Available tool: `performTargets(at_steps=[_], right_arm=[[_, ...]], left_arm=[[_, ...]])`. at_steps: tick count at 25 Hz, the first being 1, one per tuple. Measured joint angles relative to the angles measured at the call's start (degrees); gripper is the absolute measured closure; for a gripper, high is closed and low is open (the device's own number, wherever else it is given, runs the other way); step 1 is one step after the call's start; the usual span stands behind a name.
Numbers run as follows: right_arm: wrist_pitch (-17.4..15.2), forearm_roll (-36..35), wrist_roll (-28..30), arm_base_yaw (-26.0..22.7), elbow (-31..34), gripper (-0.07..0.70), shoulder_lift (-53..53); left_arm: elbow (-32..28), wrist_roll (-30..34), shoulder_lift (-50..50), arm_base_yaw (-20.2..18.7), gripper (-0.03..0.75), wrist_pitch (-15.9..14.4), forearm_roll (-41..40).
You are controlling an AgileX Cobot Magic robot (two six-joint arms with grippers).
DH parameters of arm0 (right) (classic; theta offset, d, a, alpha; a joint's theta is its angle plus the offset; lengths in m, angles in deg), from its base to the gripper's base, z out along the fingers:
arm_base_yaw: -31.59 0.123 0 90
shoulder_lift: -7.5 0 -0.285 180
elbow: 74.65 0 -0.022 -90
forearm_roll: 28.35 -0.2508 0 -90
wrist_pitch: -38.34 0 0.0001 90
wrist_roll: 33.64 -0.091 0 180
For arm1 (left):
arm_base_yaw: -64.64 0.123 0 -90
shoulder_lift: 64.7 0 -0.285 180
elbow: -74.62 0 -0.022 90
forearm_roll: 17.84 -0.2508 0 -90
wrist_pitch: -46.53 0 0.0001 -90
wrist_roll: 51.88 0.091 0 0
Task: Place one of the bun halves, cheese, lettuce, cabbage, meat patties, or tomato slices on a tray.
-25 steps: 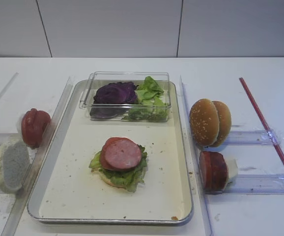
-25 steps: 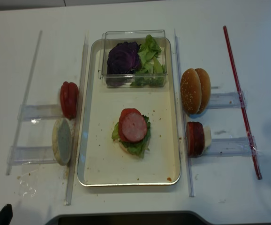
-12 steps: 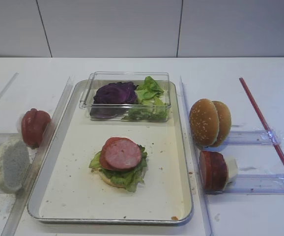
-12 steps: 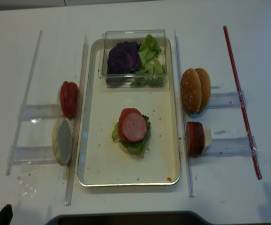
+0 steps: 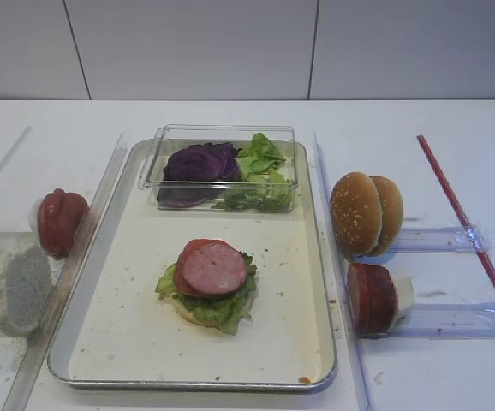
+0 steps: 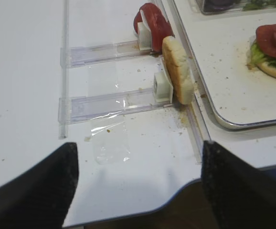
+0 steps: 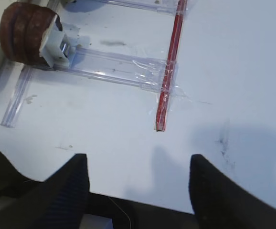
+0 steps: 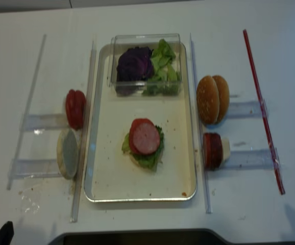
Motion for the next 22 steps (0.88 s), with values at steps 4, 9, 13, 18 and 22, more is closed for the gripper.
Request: performTargets(at_steps=[4,9,13,18,22], right_arm=[[0.1,0.0,-0.2,0.0,0.0,0.159,1.8],[0.1,0.0,-0.2,0.0,0.0,0.159,4.6],[0.1,0.0,-0.2,0.0,0.0,0.159,5.7],[0.1,0.0,-0.2,0.0,0.0,0.159,7.7],[0.0,0.0,-0.2,0.0,0.0,0.159,10.4]], left_arm=[[0.0,0.0,0.0,0.0,0.223,0.0,0.0],[0.0,0.0,0.0,0.0,0.223,0.0,0.0],[0.0,0.0,0.0,0.0,0.223,0.0,0.0],[0.0,0.0,0.0,0.0,0.223,0.0,0.0],[0.0,0.0,0.0,0.0,0.223,0.0,0.0]])
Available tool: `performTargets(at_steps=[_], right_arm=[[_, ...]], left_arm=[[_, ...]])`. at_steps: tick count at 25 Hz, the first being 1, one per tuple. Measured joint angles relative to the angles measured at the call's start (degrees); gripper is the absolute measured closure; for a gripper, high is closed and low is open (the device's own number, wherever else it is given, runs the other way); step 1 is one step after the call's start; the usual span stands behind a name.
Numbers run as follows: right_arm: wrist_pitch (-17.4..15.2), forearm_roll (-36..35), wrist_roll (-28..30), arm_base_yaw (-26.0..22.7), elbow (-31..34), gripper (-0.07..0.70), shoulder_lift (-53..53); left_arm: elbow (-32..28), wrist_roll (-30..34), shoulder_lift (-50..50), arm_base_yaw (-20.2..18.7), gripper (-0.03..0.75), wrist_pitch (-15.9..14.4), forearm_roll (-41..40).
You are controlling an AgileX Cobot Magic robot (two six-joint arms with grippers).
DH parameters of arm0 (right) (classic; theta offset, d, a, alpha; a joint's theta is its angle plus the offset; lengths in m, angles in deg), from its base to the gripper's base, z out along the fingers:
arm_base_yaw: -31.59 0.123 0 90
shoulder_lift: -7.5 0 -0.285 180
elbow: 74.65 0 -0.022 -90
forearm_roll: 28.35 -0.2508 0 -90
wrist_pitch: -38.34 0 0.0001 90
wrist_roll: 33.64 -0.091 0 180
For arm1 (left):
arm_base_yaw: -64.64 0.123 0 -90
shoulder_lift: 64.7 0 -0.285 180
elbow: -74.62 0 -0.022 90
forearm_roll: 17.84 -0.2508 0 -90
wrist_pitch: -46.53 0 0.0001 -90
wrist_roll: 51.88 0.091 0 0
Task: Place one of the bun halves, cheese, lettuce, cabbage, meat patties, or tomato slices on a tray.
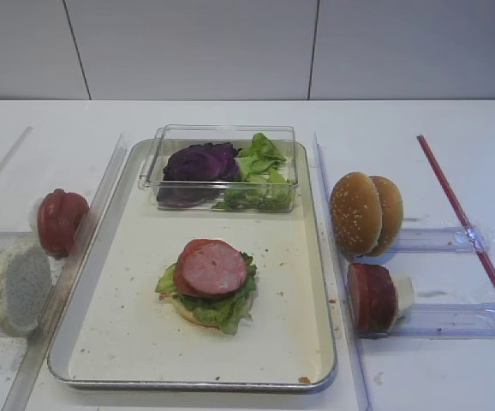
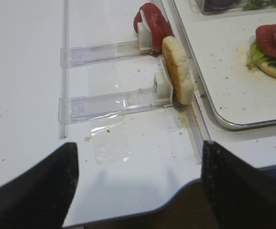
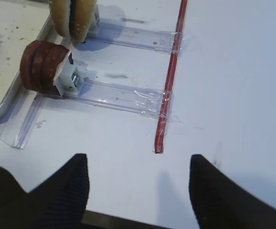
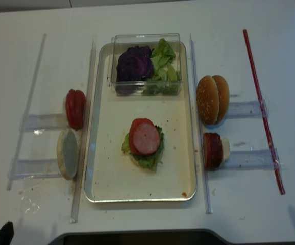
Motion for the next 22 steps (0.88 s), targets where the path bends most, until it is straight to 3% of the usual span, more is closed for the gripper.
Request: performTargets(at_steps=[12,22], right_arm=[[-0.4,0.0,0.0,0.0,0.0,0.160,7.8],[-0.5,0.2,-0.4,0.0,0.0,0.184,8.2]], left_arm=[[0.0,0.0,0.0,0.0,0.223,0.0,0.0],[0.0,0.0,0.0,0.0,0.223,0.0,0.0]])
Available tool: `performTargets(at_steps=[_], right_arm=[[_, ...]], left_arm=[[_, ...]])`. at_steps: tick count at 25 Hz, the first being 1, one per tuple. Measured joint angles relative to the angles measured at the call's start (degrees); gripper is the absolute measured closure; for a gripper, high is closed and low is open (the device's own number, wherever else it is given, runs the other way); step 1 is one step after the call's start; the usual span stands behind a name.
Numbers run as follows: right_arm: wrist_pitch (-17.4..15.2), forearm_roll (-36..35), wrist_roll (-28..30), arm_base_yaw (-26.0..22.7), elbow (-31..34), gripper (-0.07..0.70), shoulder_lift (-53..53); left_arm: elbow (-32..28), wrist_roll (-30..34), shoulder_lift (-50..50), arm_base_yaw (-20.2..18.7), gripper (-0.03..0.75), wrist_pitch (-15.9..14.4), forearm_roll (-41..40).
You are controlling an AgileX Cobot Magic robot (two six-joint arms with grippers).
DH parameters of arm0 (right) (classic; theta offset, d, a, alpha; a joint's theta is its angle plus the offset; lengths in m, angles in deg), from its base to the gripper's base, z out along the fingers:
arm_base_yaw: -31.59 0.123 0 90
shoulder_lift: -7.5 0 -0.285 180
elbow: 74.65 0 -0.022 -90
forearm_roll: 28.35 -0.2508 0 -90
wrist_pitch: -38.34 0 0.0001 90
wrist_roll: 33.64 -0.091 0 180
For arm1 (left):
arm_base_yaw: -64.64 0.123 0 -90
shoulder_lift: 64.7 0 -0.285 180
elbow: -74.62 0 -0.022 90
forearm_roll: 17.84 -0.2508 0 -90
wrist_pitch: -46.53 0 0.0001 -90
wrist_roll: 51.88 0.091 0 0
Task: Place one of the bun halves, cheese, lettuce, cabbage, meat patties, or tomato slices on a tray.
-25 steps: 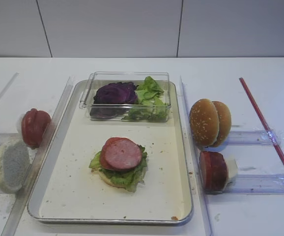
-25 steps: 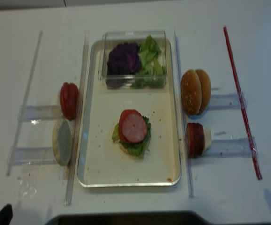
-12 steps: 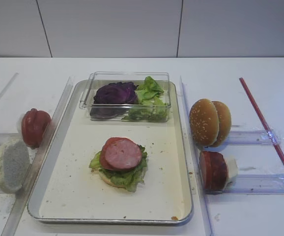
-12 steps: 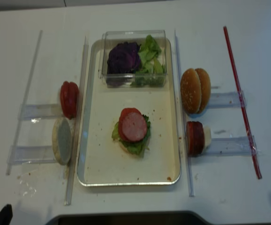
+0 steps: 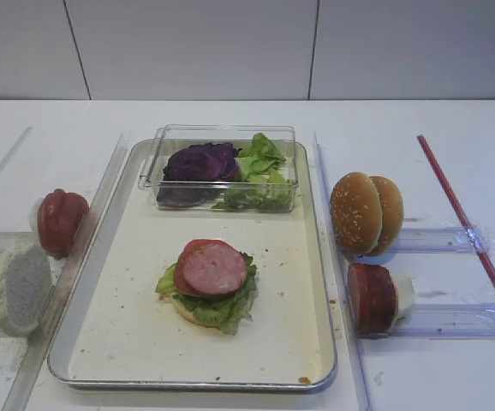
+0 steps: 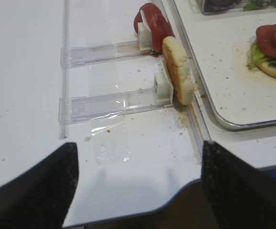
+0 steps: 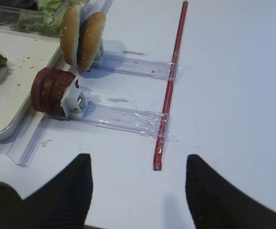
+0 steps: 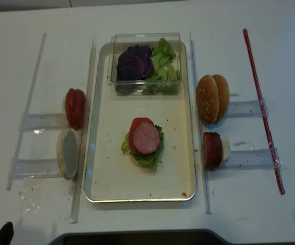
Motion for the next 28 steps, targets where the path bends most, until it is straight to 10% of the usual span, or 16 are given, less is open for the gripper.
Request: performTargets(at_steps=[28], right_arm=[[0.0,0.5,-0.9,-3.9,0.0,0.195,0.0]], left_arm=[[0.0,0.0,0.0,0.0,0.223,0.0,0.0]])
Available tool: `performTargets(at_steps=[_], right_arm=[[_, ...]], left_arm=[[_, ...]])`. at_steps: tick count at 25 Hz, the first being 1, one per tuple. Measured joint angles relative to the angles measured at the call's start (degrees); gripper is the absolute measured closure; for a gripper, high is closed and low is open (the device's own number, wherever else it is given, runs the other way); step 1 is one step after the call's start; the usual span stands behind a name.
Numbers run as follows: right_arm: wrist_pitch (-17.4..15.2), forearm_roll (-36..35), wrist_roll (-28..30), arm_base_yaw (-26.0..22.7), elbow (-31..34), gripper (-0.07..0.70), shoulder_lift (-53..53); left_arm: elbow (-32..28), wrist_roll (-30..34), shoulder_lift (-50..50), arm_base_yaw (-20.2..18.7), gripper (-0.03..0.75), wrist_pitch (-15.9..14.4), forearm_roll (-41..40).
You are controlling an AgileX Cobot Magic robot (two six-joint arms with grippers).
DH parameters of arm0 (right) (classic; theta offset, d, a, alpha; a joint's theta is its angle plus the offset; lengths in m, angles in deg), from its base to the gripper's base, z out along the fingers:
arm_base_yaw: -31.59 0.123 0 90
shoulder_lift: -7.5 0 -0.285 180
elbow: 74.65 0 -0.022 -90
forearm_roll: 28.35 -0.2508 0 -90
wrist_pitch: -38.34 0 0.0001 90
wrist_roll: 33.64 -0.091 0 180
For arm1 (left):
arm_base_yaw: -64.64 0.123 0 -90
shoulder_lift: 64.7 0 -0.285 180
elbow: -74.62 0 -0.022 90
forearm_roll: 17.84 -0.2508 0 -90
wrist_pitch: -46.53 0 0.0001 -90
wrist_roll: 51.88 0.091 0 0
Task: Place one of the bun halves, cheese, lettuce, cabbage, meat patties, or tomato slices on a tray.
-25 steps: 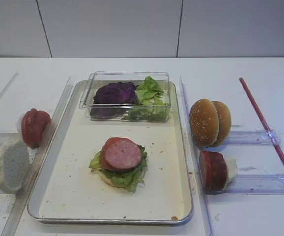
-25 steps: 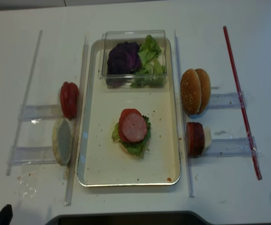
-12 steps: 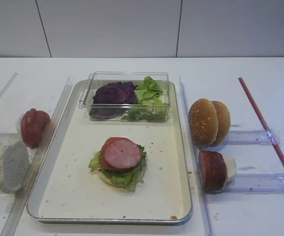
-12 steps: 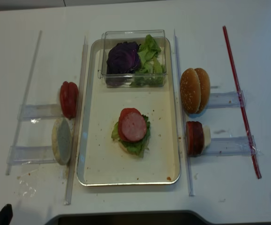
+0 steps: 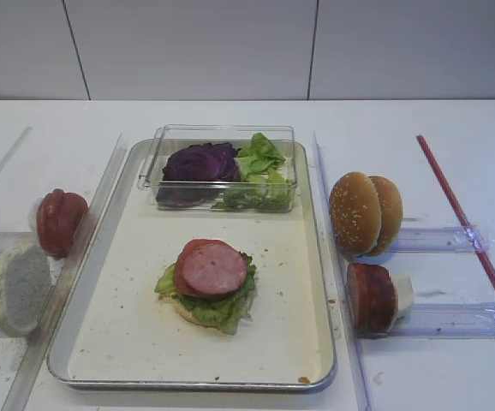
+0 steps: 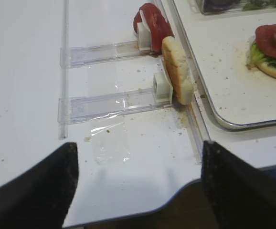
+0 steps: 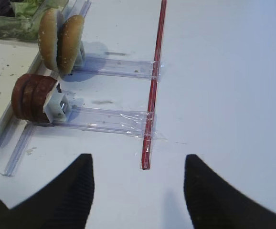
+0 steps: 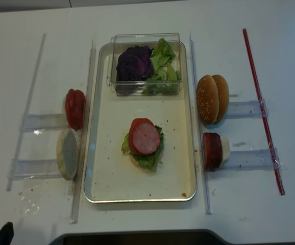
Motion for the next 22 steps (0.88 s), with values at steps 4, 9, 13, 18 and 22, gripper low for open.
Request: performTargets(at_steps=[4,9,13,18,22], right_arm=[[0.0,0.0,-0.2,-0.1,0.0,0.195,0.0],[0.0,0.0,-0.2,-0.1,0.0,0.195,0.0],[0.0,0.0,-0.2,-0.1,0.0,0.195,0.0],[0.0,0.0,-0.2,-0.1,0.0,0.181,0.0],[0.0,0.0,-0.2,-0.1,0.0,0.140,0.0]], left_arm=[[0.0,0.0,0.0,0.0,0.223,0.0,0.0],[0.0,0.0,0.0,0.0,0.223,0.0,0.0],[0.0,0.0,0.0,0.0,0.223,0.0,0.0],[0.0,0.0,0.0,0.0,0.223,0.0,0.0],[0.0,0.0,0.0,0.0,0.223,0.0,0.0]])
